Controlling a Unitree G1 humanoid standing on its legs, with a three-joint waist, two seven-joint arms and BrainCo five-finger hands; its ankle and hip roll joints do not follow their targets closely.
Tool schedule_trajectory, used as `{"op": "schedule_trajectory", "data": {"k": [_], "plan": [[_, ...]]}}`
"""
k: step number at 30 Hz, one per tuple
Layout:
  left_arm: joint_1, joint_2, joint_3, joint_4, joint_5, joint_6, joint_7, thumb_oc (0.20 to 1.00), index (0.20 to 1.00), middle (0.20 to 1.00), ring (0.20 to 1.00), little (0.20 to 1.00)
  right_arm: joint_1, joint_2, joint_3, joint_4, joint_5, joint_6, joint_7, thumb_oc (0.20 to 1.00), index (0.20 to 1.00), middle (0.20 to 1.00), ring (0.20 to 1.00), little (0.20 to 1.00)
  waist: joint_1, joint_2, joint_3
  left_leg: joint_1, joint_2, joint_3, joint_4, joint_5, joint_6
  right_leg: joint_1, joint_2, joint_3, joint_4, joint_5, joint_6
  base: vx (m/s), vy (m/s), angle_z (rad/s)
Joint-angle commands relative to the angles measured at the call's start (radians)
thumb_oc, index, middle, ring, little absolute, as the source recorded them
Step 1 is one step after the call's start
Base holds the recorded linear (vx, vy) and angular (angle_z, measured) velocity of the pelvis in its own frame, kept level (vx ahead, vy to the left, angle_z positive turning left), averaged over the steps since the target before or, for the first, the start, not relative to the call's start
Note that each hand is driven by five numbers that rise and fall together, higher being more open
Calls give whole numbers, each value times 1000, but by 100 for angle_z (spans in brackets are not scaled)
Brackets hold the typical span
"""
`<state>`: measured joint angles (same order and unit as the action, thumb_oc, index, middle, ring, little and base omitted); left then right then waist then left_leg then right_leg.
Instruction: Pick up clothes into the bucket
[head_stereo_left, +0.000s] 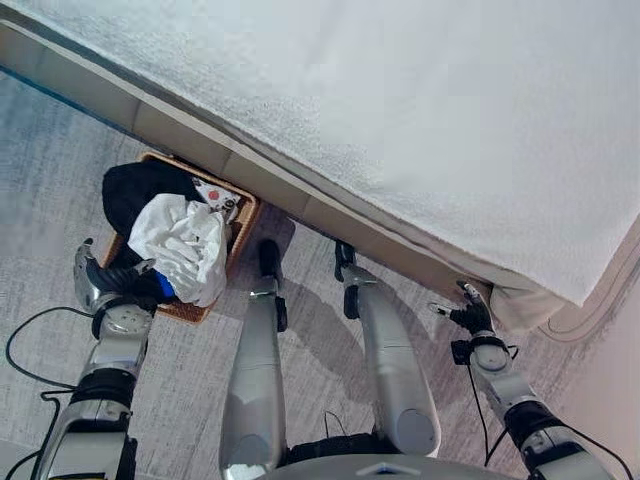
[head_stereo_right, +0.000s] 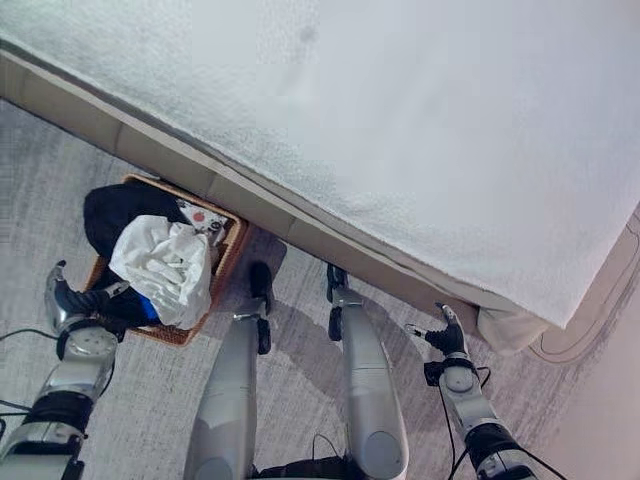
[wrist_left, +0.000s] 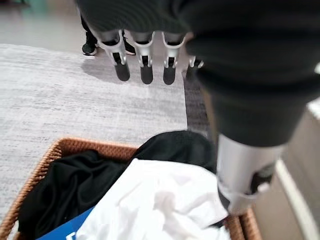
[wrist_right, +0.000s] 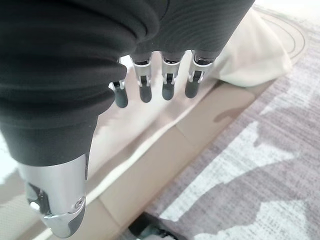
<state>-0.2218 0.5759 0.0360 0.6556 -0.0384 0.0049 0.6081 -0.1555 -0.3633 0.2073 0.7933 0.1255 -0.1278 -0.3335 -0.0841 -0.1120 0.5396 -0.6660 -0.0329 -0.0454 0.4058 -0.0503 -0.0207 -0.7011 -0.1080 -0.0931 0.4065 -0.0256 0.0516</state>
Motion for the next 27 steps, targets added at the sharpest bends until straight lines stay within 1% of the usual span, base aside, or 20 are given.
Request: {"op": "schedule_trajectory", "data": {"k": [1,3,4,5,6,7,10,11,12,15,16,17,18,19,21,22,23,24,25,27], "plan": [[65,-55,51,-38,-78,-78,5,1000,1000,1000,1000,1000,43,-52,-37,40,-28,31,0,1000,1000,1000,1000,1000,20,60,-20,65,-20,-7,-96,73,10,102,-20,-10,-84,63,45,81,-19,4],[95,-97,47,-65,-143,-119,-58,1000,1000,1000,1000,1000,49,-50,-47,61,-42,41,8,1000,1000,1000,1000,1000,26,73,-35,137,-27,-11,-122,70,10,179,-22,-8,-103,57,46,120,-7,8],[82,-111,40,-16,-192,-146,-94,1000,1000,1000,1000,1000,45,-48,-49,76,-45,40,13,1000,1000,1000,1000,1000,24,79,-43,172,-26,-11,-132,69,10,212,-23,-7,-107,52,46,163,0,11],[88,-136,35,-14,-283,-187,-144,1000,1000,1000,1000,1000,49,-48,-55,80,-49,41,20,1000,1000,1000,1000,1000,27,88,-57,215,-29,-15,-149,68,9,251,-24,-10,-116,45,46,220,-4,13],[106,-175,19,5,-369,-212,-234,1000,1000,1000,1000,1000,56,-49,-62,106,-59,40,35,1000,1000,1000,1000,1000,28,101,-85,280,-32,-18,-177,64,9,312,-25,-10,-132,38,47,164,-6,8],[106,-175,19,5,-369,-212,-234,1000,1000,1000,1000,1000,56,-49,-62,106,-59,40,35,1000,1000,1000,1000,1000,27,101,-86,279,-33,-18,-180,68,9,311,-25,-11,-136,42,47,156,-6,3],[134,-231,5,58,-435,-217,-328,1000,1000,1000,1000,1000,72,-40,-75,146,-74,38,57,1000,1000,1000,1000,1000,31,119,-138,372,-32,-23,-234,67,4,400,-20,-16,-183,36,51,159,-26,5],[151,-259,-22,82,-406,-211,-347,1000,1000,1000,1000,1000,79,-25,-81,175,-63,35,76,1000,1000,1000,1000,1000,33,127,-177,416,-28,-24,-268,71,2,445,-18,-24,-219,36,53,142,-45,2],[151,-259,-23,82,-405,-211,-347,1000,1000,1000,1000,1000,80,-25,-81,175,-63,35,76,1000,1000,1000,1000,1000,33,127,-176,420,-27,-24,-270,71,2,448,-18,-25,-221,37,53,145,-53,2],[171,-290,-48,131,-376,-197,-381,1000,1000,1000,1000,1000,95,-6,-88,205,-43,29,104,1000,1000,1000,1000,1000,37,136,-232,478,-23,-27,-310,77,-2,511,-5,-33,-275,37,53,127,-52,0],[180,-309,-51,180,-365,-182,-398,1000,1000,1000,1000,1000,103,11,-95,226,-15,27,125,1000,1000,1000,1000,1000,38,138,-267,510,-19,-28,-328,76,-4,545,5,-37,-296,34,52,134,-61,0],[180,-309,-51,180,-365,-183,-398,1000,1000,1000,1000,1000,103,11,-95,225,-15,27,125,1000,1000,1000,1000,1000,38,138,-266,512,-19,-28,-329,77,-4,547,5,-37,-296,34,52,156,-86,1],[183,-317,-57,249,-322,-162,-425,1000,1000,1000,1000,1000,109,24,-97,249,10,28,156,1000,1000,1000,1000,1000,38,137,-301,540,-13,-28,-334,71,-4,576,10,-37,-303,26,50,83,-42,0],[183,-317,-57,250,-322,-162,-425,1000,1000,1000,1000,1000,109,24,-97,250,11,28,156,1000,1000,1000,1000,1000,38,137,-300,541,-13,-28,-334,71,-4,577,10,-37,-304,26,50,119,-60,1],[185,-322,-70,326,-265,-144,-447,1000,1000,1000,1000,1000,113,37,-92,276,18,36,183,1000,1000,1000,1000,1000,39,133,-331,567,-9,-26,-335,62,-4,606,15,-36,-307,17,46,125,-57,3],[191,-328,-78,396,-217,-124,-461,1000,1000,1000,1000,1000,119,43,-87,293,16,42,206,1000,1000,1000,1000,1000,41,129,-357,593,-7,-24,-333,52,-4,636,19,-35,-315,10,43,129,-56,3],[190,-329,-78,397,-217,-124,-461,1000,1000,1000,1000,1000,119,43,-87,293,16,42,206,1000,1000,1000,1000,1000,41,129,-357,594,-7,-24,-333,52,-4,637,19,-35,-316,10,43,156,-64,3],[198,-335,-88,439,-175,-110,-479,1000,1000,1000,1000,1000,122,48,-83,305,10,50,221,1000,1000,1000,1000,1000,44,123,-381,616,-5,-21,-333,42,-4,662,21,-35,-329,8,42,73,-31,2],[198,-336,-88,440,-175,-110,-479,1000,1000,1000,1000,1000,122,47,-83,305,10,50,221,1000,1000,1000,1000,1000,44,123,-380,617,-5,-21,-333,41,-4,663,21,-35,-330,8,42,116,-45,0],[211,-344,-116,483,-106,-94,-506,1000,1000,1000,1000,1000,125,52,-84,337,11,59,242,1000,1000,1000,1000,1000,47,118,-404,633,-3,-18,-330,32,-4,689,24,-36,-349,8,42,89,-29,-1]]}}
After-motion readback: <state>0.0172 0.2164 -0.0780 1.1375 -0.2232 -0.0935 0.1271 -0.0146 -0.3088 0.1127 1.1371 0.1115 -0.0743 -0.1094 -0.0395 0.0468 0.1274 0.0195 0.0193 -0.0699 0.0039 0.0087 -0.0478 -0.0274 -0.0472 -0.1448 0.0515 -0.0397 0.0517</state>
